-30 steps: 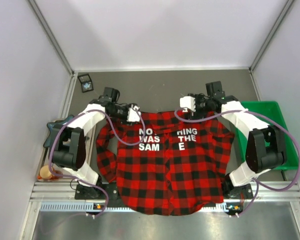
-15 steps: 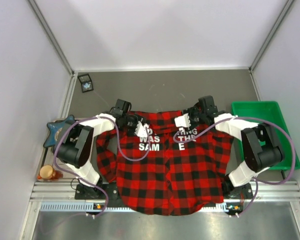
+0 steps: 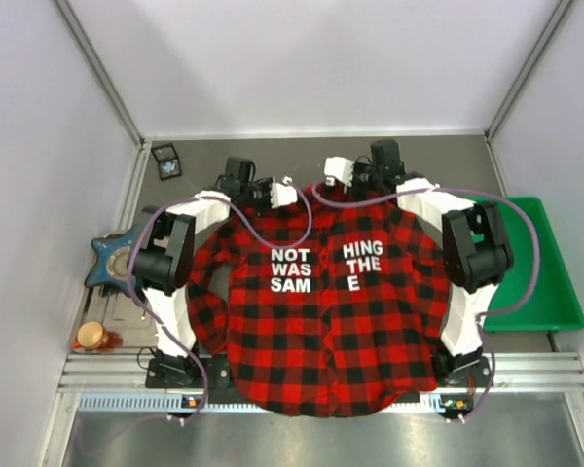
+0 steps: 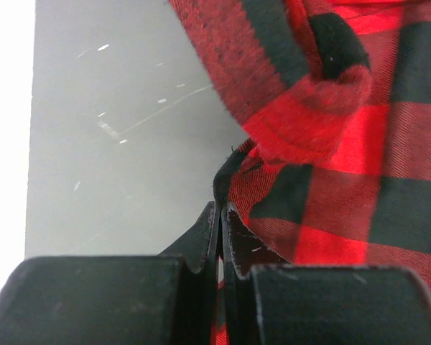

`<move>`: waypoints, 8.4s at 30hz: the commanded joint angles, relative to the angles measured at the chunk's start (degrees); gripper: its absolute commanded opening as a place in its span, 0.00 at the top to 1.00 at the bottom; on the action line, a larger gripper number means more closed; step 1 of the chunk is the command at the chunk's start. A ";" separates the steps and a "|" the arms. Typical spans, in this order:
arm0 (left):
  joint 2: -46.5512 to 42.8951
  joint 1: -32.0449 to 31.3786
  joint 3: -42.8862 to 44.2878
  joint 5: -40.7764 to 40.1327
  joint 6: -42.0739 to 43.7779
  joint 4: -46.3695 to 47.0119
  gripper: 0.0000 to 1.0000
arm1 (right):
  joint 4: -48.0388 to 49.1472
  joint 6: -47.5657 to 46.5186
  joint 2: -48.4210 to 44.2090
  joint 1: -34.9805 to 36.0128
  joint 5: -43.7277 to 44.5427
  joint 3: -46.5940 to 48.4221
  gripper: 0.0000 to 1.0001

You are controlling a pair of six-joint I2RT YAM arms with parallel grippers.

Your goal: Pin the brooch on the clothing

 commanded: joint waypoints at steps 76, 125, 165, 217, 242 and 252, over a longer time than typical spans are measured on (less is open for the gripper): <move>-23.14 9.61 4.88 14.79 -47.58 -25.19 0.25 | -57.76 43.23 -8.41 -18.47 -1.92 10.68 1.00; -24.19 9.61 1.36 14.87 -47.93 -23.69 0.25 | -62.96 13.08 -14.41 -16.78 7.82 -22.46 0.46; -26.48 10.05 -1.80 10.83 -47.14 -22.28 0.25 | -32.55 -11.88 -36.03 -42.09 36.74 -2.06 1.00; -34.05 26.05 -15.17 -14.57 -22.25 -51.29 0.14 | -60.58 36.11 -22.05 -7.55 0.09 5.14 0.09; -33.60 17.96 -22.46 -18.62 -39.41 -37.66 0.57 | -59.43 36.46 -23.37 -7.55 1.23 1.36 0.11; -29.74 17.70 -7.96 -4.34 -24.30 -55.77 0.66 | -59.08 35.41 -24.51 -7.64 2.72 0.48 0.11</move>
